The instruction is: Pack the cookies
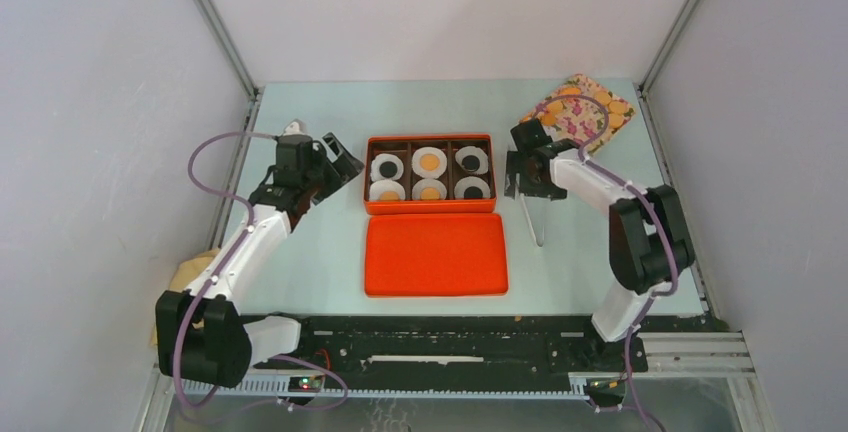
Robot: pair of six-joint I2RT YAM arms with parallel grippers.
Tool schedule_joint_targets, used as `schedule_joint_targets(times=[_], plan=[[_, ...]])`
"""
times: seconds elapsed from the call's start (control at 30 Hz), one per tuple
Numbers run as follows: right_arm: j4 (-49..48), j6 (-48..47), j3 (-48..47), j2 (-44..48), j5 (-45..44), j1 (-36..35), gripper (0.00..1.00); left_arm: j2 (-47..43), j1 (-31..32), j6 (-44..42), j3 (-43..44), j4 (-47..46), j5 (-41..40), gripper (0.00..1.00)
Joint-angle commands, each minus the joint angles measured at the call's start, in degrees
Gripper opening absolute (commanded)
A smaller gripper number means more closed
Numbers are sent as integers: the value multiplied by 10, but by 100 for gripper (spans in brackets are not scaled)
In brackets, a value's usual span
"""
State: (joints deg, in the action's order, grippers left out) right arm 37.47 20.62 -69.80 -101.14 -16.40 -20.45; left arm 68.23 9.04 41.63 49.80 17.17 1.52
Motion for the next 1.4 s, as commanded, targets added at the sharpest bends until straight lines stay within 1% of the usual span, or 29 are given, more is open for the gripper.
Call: schedule_joint_targets(times=[0.0, 0.1, 0.13, 0.27, 0.4, 0.53, 0.63, 0.67, 0.73, 0.83, 0.93, 1.0, 1.03, 1.1, 1.27, 1.37], plan=[[-10, -2, -6, 88, -22, -23, 93, -18, 6, -19, -16, -27, -13, 92], [23, -2, -1, 132, -22, -53, 91, -25, 9, -19, -23, -26, -14, 92], [30, -2, 6, 145, -19, -67, 90, -26, 11, -19, -25, -27, -26, 92], [34, 28, 54, 173, 12, -130, 86, -26, 18, -18, -29, -32, -33, 92], [12, 77, 108, 154, 22, -172, 82, -25, 27, -17, -29, -30, -31, 92], [-25, 111, 147, 130, 20, -180, 79, -39, 33, -20, -32, -24, -36, 92], [-44, 116, 158, 110, 22, -180, 76, -49, 35, -24, -36, -15, -45, 92], [-47, 116, 159, 103, 23, -180, 73, -53, 34, -25, -37, -13, -47, 92], [-53, 114, 160, 90, 28, -180, 64, -60, 34, -26, -41, -10, -49, 92], [-57, 117, 163, 78, 37, -183, 44, -73, 35, -26, -50, -6, -53, 92], [-55, 127, 166, 78, 33, -190, 38, -84, 36, -28, -58, 1, -55, 92], [-54, 136, 169, 78, 29, -194, 31, -92, 37, -29, -62, 6, -55, 92], [-52, 139, 170, 78, 26, -196, 25, -96, 38, -30, -65, 8, -56, 91], [-47, 147, 171, 79, 16, -199, 12, -108, 43, -32, -71, 15, -61, 91], [-31, 152, 171, 85, 1, -212, 0, -134, 50, -33, -84, 35, -72, 89], [-18, 151, 171, 99, -6, -229, 0, -148, 52, -36, -89, 48, -78, 88]])
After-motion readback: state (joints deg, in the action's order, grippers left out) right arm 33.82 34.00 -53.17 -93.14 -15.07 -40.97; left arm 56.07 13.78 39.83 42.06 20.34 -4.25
